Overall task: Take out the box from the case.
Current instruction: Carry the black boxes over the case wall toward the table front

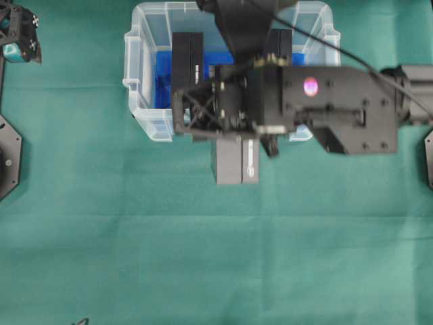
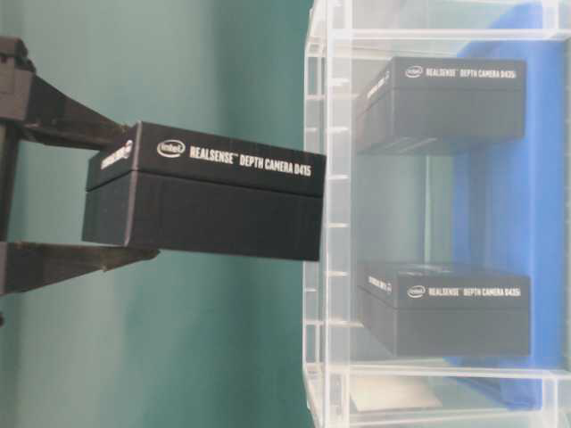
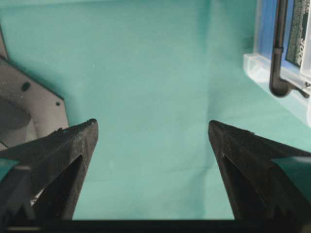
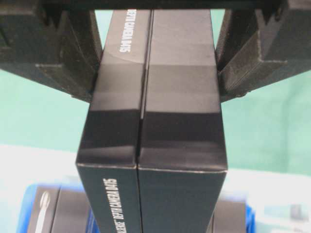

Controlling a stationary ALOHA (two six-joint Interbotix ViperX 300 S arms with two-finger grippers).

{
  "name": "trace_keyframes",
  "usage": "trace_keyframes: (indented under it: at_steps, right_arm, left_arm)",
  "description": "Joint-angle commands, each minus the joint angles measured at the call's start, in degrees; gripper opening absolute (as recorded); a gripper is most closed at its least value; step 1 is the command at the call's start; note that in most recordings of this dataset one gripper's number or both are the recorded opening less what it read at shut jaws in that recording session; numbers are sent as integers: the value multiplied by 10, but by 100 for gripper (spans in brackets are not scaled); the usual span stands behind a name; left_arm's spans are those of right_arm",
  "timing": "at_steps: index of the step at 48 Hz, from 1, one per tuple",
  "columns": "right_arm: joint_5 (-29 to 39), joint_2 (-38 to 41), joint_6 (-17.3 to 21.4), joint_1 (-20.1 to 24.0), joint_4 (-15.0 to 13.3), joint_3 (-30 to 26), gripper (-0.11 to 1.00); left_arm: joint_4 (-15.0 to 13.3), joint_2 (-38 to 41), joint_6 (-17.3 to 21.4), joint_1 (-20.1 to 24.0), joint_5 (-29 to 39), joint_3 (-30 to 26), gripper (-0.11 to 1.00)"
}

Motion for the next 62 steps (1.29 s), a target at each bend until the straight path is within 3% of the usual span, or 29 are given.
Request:
trace_keyframes:
  at_steps: [1, 28, 55, 62]
  right_arm:
    - [1, -22, 12, 18, -4, -18, 67]
    - [4, -7, 91, 94, -1, -18, 67]
    - [2, 1, 92, 94, -1, -16, 67]
    - [-3, 11, 91, 94, 16, -11, 67]
  left_arm:
    - [3, -3, 1, 2, -2, -10, 98]
    - [4, -3, 0, 2, -2, -9, 98]
    - [4, -3, -1, 2, -2, -10, 98]
    - [4, -3, 0, 2, -2, -10, 98]
